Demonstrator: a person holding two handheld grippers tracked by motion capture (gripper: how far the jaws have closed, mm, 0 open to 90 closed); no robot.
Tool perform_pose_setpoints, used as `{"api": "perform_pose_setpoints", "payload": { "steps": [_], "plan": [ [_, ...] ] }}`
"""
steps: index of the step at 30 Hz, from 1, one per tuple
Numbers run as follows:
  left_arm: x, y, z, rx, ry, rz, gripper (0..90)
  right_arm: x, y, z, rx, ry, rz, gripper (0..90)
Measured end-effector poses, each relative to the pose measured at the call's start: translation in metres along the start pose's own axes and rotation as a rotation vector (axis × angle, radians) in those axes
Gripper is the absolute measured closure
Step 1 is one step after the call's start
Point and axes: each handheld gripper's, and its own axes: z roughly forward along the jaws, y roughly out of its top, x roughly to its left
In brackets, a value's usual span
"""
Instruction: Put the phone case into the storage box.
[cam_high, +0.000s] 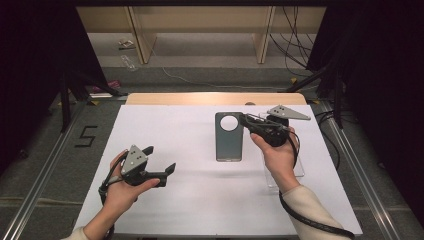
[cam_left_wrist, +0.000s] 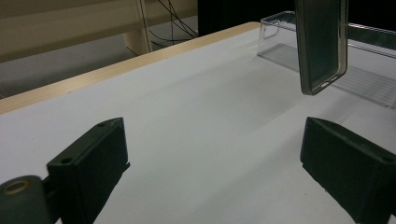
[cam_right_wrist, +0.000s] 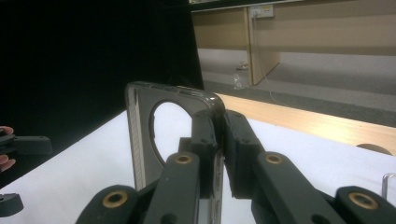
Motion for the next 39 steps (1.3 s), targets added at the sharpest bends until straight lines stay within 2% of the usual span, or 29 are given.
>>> {"api": "perform_pose_setpoints", "payload": {
  "steps": [39],
  "plan": [
    [0.001,0.0,0.0,0.002,0.004,-0.009,8.2,-0.013,0.007,-0.011,-0.022,-0.035,0.008,83.7]
  ]
}}
